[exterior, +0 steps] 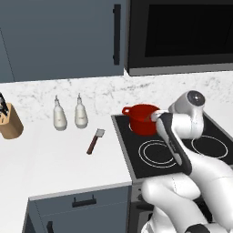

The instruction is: Put the potato and avocado in the pot. Retrieve the spatula and lightly stir the vegetables in the pot.

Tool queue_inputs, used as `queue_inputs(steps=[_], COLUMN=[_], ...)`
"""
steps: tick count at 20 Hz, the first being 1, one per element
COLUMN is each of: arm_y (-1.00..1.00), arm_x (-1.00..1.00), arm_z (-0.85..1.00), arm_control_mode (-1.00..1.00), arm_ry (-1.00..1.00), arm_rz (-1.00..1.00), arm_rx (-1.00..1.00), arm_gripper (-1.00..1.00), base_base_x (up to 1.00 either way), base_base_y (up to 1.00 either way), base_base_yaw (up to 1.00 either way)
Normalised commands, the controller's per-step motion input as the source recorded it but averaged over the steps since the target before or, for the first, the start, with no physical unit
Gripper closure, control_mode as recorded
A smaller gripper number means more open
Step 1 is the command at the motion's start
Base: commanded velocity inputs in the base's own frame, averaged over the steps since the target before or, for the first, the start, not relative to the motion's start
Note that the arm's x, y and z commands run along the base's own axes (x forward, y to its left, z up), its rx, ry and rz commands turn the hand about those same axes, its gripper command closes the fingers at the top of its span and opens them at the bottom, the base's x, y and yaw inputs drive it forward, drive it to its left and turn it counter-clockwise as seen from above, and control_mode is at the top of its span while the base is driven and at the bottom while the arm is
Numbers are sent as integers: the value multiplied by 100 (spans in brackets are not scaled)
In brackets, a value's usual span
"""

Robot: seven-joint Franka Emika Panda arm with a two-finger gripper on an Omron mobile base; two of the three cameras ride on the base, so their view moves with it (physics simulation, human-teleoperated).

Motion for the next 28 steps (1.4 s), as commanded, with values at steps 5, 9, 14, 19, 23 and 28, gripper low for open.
queue_inputs(steps=[5,9,14,19,23,28], arm_y=[-9,0,0,0,0,0], arm_x=[35,51,50,44,40,33], arm_z=[5,-4,-6,-16,-18,-20], arm_control_mode=[-100,-100,-100,-100,-100,-100], arm_ry=[0,0,3,6,4,3], arm_rz=[0,0,0,0,0,0], arm_rx=[0,-3,-2,0,0,0], arm_gripper=[100,100,100,100,100,100], base_base_x=[0,0,0,0,0,0], base_base_y=[0,0,0,0,0,0], base_base_yaw=[0,0,0,0,0,0])
